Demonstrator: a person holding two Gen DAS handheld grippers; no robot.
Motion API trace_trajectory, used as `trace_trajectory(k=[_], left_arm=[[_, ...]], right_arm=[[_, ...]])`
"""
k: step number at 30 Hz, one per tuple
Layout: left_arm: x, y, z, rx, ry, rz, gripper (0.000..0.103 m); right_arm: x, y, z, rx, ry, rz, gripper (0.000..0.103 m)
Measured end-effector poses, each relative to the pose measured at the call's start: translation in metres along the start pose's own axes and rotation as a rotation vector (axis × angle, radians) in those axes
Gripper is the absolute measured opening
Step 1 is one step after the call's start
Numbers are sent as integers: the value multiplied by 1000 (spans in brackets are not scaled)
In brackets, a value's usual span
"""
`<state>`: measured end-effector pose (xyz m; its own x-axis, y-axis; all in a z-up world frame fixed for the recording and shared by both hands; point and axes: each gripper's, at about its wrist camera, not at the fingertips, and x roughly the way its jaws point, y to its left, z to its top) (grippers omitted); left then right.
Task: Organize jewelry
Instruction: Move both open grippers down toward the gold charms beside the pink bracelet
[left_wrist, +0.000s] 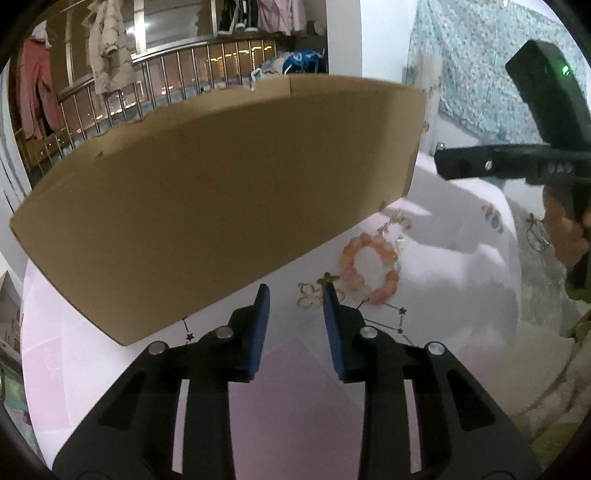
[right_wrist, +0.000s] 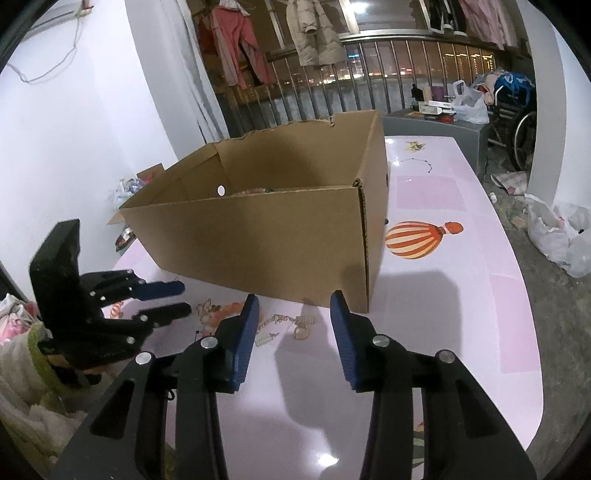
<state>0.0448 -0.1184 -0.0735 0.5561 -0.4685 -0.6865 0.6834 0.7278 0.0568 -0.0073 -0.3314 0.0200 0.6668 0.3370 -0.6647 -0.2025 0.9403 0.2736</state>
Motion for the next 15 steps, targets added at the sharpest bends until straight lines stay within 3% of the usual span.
trace_trajectory(k=[9,15], left_arm=[[13,-1,4,-6,19,-28,27],[16,-1,8,-4,26,-43,13]], right_arm=[[5,-5,-2,23,15,2,39],[7,-10,-2,46,18,7,39]])
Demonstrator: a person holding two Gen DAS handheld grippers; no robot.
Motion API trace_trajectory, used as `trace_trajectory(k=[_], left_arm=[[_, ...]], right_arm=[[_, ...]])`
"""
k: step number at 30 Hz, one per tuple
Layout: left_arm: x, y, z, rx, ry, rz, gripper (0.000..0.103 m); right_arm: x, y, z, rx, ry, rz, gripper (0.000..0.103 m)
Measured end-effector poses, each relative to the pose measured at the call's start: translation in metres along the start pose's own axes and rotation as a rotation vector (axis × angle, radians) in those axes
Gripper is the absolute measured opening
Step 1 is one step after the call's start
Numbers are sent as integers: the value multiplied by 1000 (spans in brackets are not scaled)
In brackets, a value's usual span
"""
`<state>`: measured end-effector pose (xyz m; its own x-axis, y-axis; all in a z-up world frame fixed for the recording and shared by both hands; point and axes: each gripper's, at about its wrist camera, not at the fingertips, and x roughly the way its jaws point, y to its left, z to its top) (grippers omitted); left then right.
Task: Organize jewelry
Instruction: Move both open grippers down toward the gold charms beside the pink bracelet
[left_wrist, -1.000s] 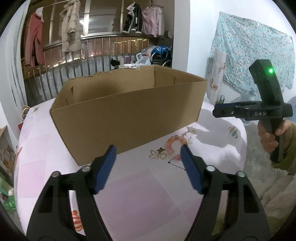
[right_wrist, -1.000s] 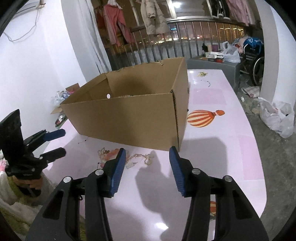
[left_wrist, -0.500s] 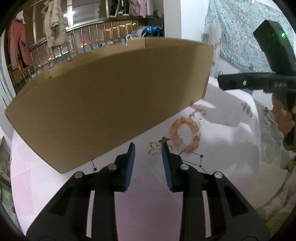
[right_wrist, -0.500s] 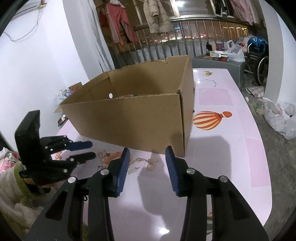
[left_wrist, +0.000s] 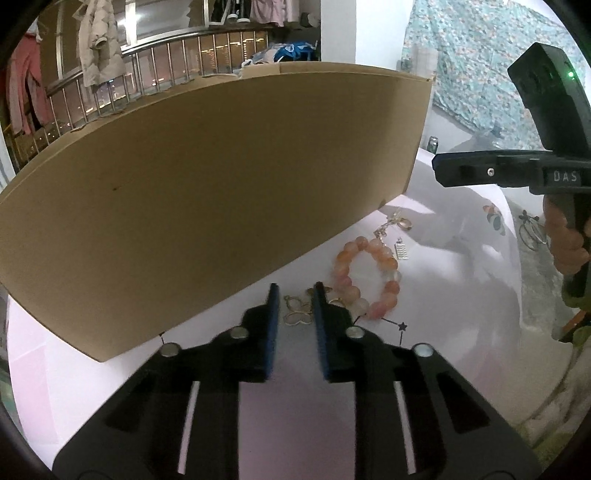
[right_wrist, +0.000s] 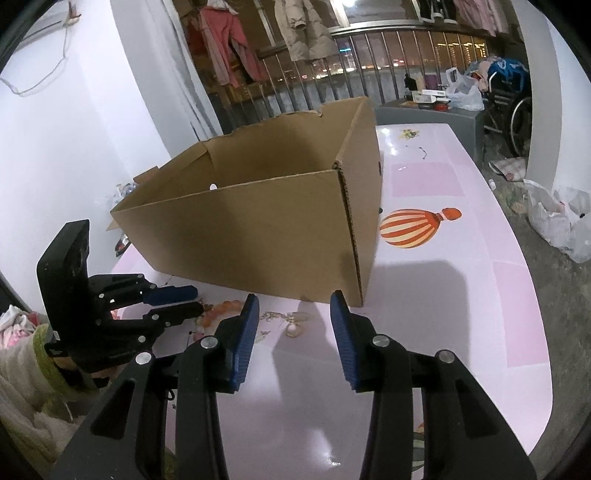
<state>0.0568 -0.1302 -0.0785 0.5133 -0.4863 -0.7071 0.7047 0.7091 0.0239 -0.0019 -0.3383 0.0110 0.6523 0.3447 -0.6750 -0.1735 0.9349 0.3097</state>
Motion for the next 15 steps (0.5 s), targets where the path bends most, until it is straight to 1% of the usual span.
trace_trajectory(k=[2,8,13,14,15], left_arm=[[0,2,0,-6,4,0,10],[-7,5,-5,-9,16,6,10],[-19,8,-16,-17,23,33,10],[-22,8,-17,-23,20,37,8],[-26,8,-20,-31,14,40,1]], right_arm=[[1,-1,0,6,1,-1,39],[3,3,1,2,3,3,39],[2,5,1,9,-10,10,39],[2,6,0,8,-10,10,39],[2,7,-1,5,-9,11,39]])
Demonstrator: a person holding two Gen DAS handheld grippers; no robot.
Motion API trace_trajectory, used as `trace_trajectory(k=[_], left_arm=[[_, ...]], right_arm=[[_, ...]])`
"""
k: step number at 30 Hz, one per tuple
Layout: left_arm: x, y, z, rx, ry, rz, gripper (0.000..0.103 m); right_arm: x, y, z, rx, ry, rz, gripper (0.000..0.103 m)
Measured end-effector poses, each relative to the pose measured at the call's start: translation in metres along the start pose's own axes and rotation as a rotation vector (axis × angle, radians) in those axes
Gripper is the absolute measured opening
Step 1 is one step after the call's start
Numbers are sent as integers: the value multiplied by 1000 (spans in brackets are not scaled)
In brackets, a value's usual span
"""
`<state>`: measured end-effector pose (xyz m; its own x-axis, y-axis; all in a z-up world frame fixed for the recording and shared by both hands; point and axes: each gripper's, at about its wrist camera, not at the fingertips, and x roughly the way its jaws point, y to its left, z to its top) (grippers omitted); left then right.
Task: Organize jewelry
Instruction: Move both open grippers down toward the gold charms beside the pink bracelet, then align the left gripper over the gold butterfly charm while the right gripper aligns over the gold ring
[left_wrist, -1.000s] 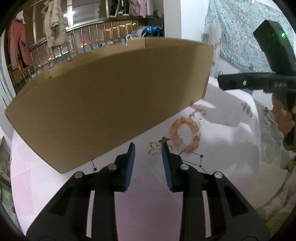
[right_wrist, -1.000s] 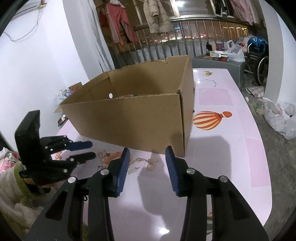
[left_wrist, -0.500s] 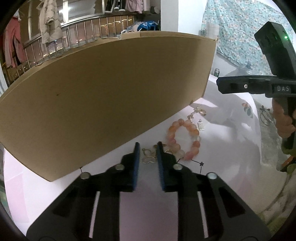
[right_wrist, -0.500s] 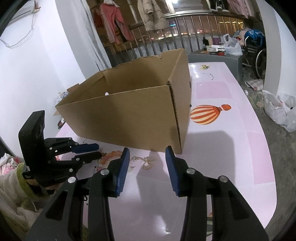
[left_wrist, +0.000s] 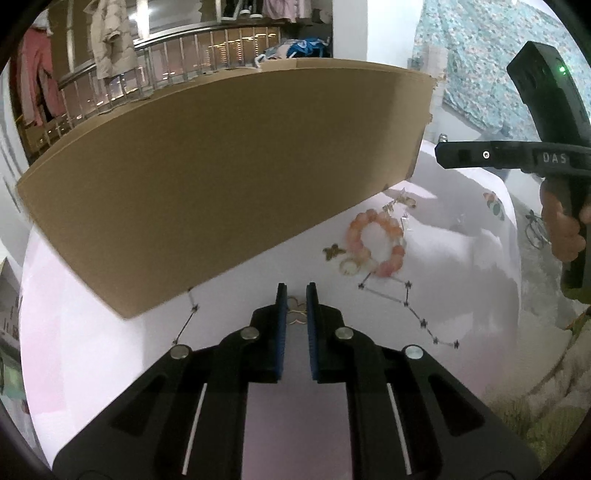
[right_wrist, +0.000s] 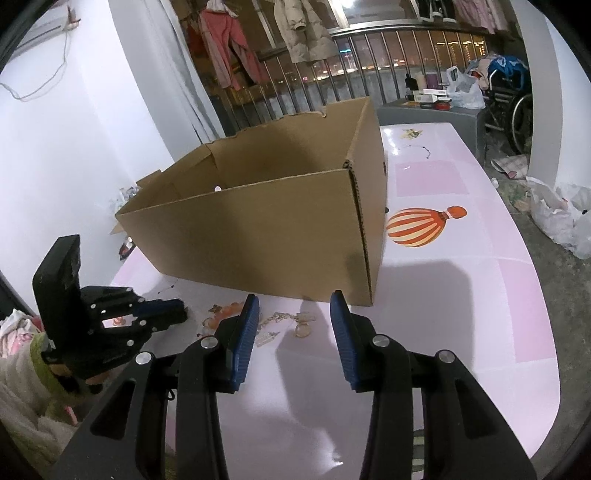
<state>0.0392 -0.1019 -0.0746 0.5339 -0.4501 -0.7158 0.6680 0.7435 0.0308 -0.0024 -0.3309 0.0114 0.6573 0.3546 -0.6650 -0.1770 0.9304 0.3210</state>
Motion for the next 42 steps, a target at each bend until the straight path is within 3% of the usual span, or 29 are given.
trace_trajectory(k=[9,14,20,28,32,35,42], left_arm=[[-13,4,-6,-85,-51,-18,1],[-23,5,-6,-121,-58,-40,18],[-9,2,-11,-136,3,-54,19],[-4,9,-8,-165,-23,-67,19],[-5,11,-6,-176,-31,-58,19],[-8,13,-4,-176,-45,-32,27],[1,13,-2,-157,-21,3,27]], right_arm=[[-4,2,-6,-12,2,-15,39],[-4,-1,-8,3,7,-16,40],[-1,-1,-9,12,9,-13,40],[-2,-4,-12,31,4,-9,40],[3,-6,-15,48,13,-4,40],[6,-6,-16,50,22,-2,40],[9,-7,-18,44,28,-11,40]])
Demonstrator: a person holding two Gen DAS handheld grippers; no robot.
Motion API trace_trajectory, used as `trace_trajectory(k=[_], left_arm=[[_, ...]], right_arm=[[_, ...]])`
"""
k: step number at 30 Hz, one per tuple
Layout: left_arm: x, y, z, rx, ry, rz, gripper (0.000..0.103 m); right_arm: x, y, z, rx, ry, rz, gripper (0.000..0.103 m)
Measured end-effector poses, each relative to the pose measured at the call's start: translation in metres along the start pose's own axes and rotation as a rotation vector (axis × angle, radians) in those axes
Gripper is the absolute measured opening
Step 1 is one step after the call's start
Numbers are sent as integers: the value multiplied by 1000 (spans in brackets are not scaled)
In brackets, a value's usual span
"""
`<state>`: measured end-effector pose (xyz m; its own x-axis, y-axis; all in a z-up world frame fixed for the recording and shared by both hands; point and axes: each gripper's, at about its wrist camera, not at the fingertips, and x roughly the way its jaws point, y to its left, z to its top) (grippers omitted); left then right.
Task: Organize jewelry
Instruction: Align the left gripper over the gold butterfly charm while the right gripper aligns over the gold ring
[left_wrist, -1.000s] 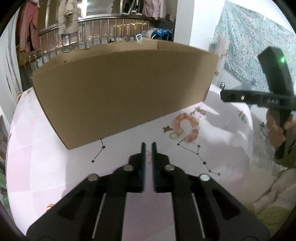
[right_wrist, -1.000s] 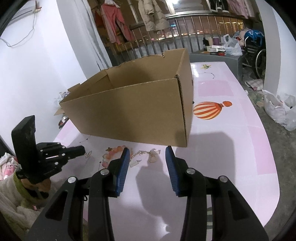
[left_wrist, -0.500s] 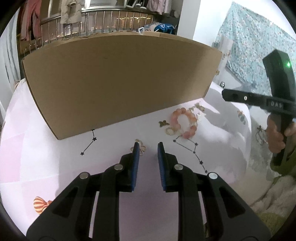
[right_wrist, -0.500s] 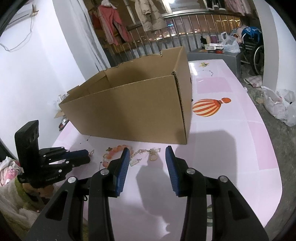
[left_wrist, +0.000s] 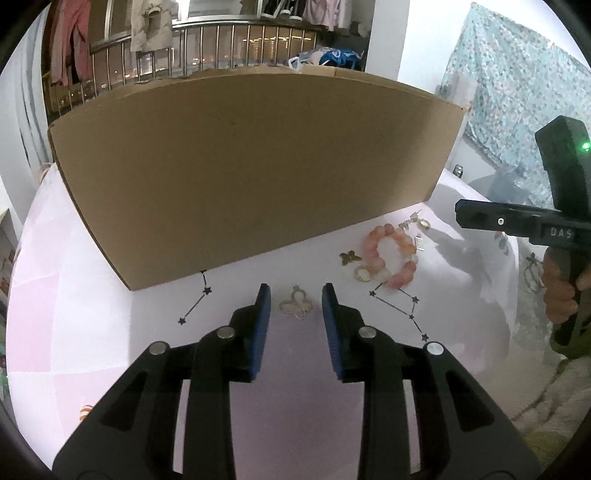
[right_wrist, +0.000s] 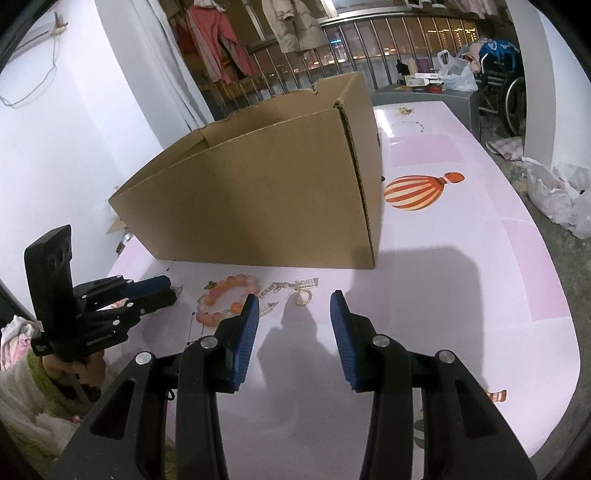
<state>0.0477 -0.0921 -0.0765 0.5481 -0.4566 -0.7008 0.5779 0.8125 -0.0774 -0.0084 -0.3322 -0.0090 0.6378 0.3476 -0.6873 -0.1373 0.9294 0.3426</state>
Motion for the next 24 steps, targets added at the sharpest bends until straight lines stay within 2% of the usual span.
trace_trajectory(k=[7,9,10,12,16,24], left_arm=[[4,-6,0,38,-6,41,24],[3,-1,0,23,-6,43,16],[3,1,1,16,-4,43,15],[3,2,1,11,-1,35,15],[3,-8,1,75,5,71,15],[1,-11,0,77,2,64,15]], right_arm=[[3,-2,-1,6,1,-4,40],[4,-2,-2,5,3,-4,40],[3,-2,-2,2,4,-5,40],[3,-1,-2,-12,4,-13,40],[1,1,-1,-32,4,-23,40],[1,6,-4,-93,20,-44,39]])
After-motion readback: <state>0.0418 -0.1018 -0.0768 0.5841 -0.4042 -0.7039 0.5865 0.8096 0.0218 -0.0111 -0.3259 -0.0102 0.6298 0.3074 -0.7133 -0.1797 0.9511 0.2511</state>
